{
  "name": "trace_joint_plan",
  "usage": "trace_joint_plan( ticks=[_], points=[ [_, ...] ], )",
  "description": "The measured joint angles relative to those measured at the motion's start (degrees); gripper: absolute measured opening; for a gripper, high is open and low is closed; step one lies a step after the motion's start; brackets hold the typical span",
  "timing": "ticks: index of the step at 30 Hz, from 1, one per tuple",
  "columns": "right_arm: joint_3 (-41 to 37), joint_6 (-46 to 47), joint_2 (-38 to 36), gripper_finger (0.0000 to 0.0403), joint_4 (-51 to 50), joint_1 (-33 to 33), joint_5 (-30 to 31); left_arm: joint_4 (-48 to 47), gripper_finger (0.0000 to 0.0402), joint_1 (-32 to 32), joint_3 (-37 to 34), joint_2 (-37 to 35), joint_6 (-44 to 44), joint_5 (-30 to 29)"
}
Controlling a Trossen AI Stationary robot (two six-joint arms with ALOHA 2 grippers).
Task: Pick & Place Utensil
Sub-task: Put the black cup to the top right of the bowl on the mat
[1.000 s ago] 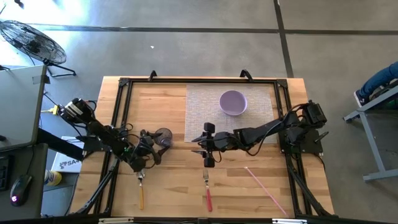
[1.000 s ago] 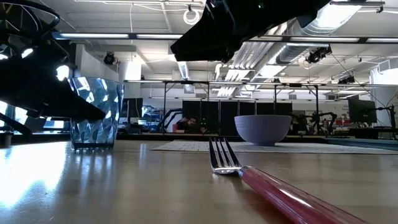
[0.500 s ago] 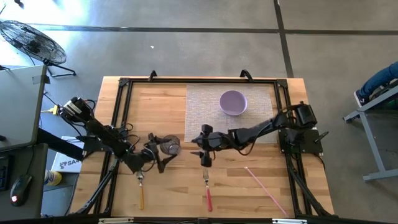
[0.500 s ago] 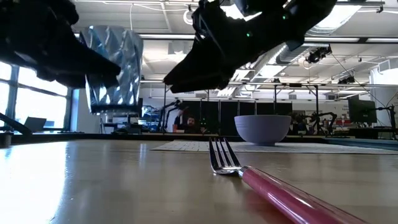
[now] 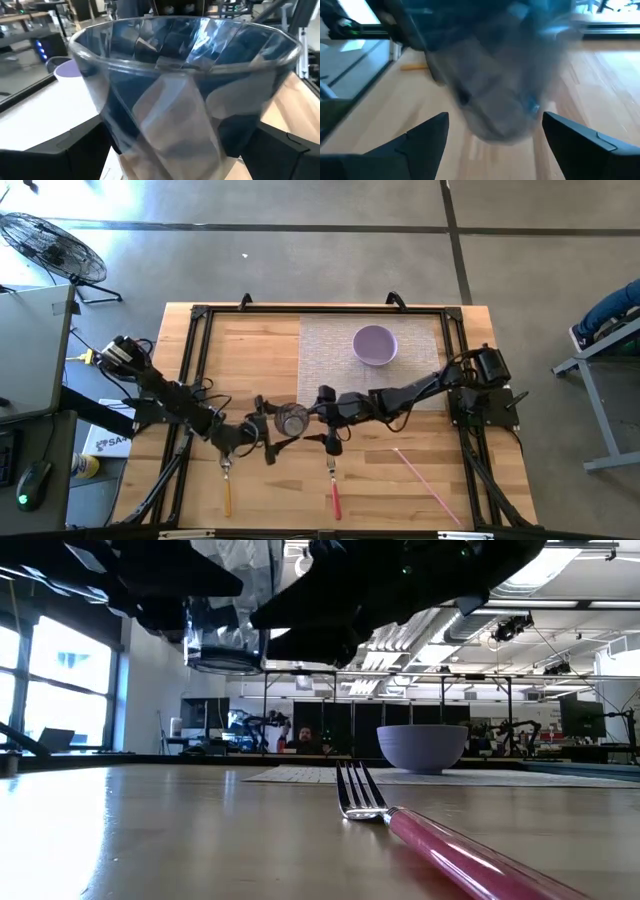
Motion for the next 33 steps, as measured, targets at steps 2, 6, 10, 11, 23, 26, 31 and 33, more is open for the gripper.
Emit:
trace_joint_plan(
  ticks=[2, 6, 10, 11, 23, 26, 31, 33],
  points=[
    [-0.1, -0.2, 0.1, 0.0315, -0.2, 0.0, -0.7, -0.1, 0.0367, 1.2, 0.0, 0.0, -0.2, 1.5],
    [-0.1, -0.2, 0.1, 0.0315, 0.4, -0.2, -0.9, 2.1, 0.0367, 3.8, 0.0, 0.1, -0.2, 5.3],
    [-0.1, -0.7, 0.1, 0.0315, 0.7, -0.1, -0.4, 3.7, 0.0367, 5.8, 0.0, 0.1, -0.2, 9.0],
    [-0.1, -0.7, 0.1, 0.0315, 1.1, -0.2, 0.1, 4.4, 0.0367, 5.9, 0.0, 0.1, -0.1, 9.1],
    [-0.1, 2.0, -0.3, 0.0320, 5.0, 0.0, 0.1, 7.1, 0.0367, 5.7, 0.0, 0.0, 2.4, 6.5],
    [-0.1, 2.3, -0.4, 0.0332, 5.9, 0.0, -0.1, 8.6, 0.0367, 5.7, 0.0, -0.5, 4.0, 6.6],
    [-0.1, 2.8, -0.6, 0.0358, 6.2, -0.1, -0.5, 8.6, 0.0367, 5.7, 0.0, -0.7, 4.5, 6.0],
    [-0.1, 3.5, -0.6, 0.0370, 6.3, -0.1, -0.8, 8.8, 0.0367, 5.7, 0.0, -0.7, 4.5, 5.9]
  ],
)
